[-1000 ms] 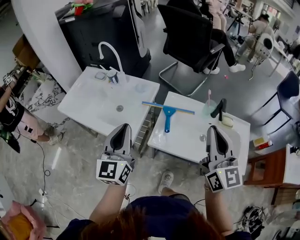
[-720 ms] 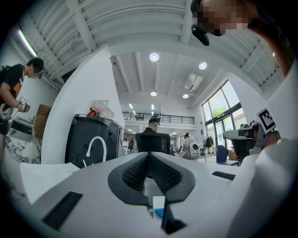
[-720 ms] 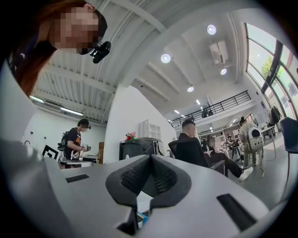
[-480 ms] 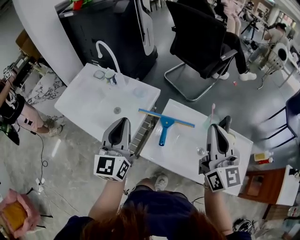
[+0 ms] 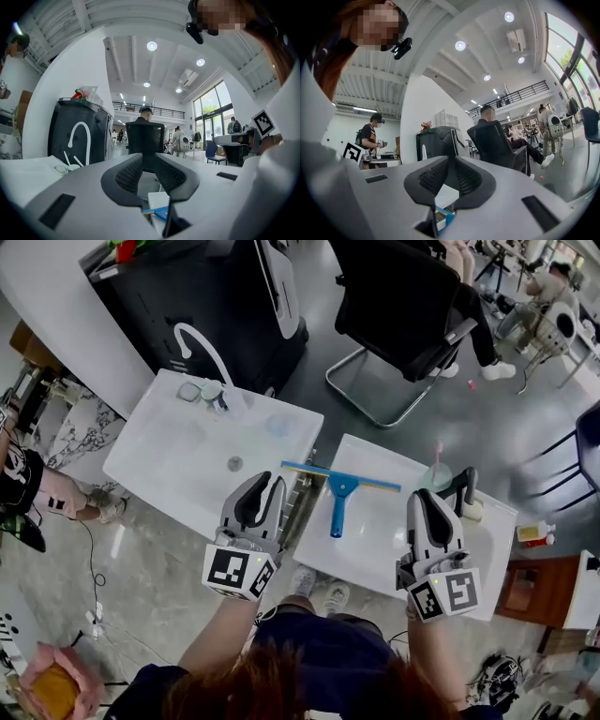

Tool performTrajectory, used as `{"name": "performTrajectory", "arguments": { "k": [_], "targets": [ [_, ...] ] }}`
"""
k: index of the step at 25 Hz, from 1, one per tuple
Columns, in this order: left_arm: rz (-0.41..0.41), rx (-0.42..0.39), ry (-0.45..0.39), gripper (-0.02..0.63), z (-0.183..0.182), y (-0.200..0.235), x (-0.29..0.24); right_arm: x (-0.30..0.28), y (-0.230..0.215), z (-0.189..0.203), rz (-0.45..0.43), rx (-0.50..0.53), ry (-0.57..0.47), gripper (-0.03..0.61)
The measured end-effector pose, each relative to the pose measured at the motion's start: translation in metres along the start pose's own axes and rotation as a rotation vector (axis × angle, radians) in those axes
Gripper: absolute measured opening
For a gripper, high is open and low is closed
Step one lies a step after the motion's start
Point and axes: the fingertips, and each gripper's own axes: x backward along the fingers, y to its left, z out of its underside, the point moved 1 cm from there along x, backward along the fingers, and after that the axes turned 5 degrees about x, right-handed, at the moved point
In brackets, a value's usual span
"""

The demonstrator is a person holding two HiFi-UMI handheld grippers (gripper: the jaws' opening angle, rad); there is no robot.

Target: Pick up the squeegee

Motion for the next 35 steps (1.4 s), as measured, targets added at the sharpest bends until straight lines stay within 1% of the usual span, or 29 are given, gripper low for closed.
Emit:
{"name": "performTrajectory", "arguments": {
  "k": [2,5,8,9,10,12,14,18,22,26,29,33,35],
  "targets": [
    [0.008,0.007,0.017,0.094,0.005,0.009,-0.007,-0.009,0.003,0.013,0.014,-0.015,0.032,0.076],
    [0.01,0.016,0.046,0.112,0.017,0.023,-0.017,-0.023,0.005,0.04,0.024,-0.035,0.093,0.112],
    [0.004,0.027,0.083,0.147,0.031,0.035,-0.023,-0.036,0.003,0.069,0.044,-0.072,0.155,0.176],
    [0.0,0.031,0.094,0.178,0.036,0.039,-0.025,-0.04,0.003,0.079,0.05,-0.082,0.178,0.195],
    [-0.005,0.033,0.104,0.206,0.04,0.043,-0.025,-0.043,0.004,0.089,0.049,-0.09,0.202,0.21],
    [-0.015,0.036,0.128,0.232,0.049,0.05,-0.027,-0.051,0.009,0.109,0.027,-0.11,0.254,0.247],
    [-0.017,0.04,0.152,0.244,0.058,0.055,-0.029,-0.057,0.015,0.13,0.003,-0.139,0.304,0.281],
    [-0.005,0.051,0.188,0.255,0.073,0.058,-0.031,-0.066,0.024,0.175,-0.012,-0.194,0.403,0.323],
    [0.013,0.058,0.21,0.255,0.084,0.057,-0.03,-0.077,0.032,0.22,-0.012,-0.217,0.496,0.354],
    [0.011,0.052,0.238,0.255,0.097,0.059,-0.03,-0.087,0.039,0.263,0.007,-0.246,0.579,0.36],
    [0.008,0.052,0.259,0.255,0.107,0.06,-0.031,-0.091,0.041,0.293,0.038,-0.258,0.64,0.364],
    [0.019,0.05,0.279,0.255,0.115,0.058,-0.03,-0.096,0.043,0.32,0.06,-0.276,0.694,0.364],
    [0.022,0.054,0.288,0.255,0.119,0.059,-0.03,-0.1,0.047,0.328,0.059,-0.264,0.718,0.364]
  ]
}}
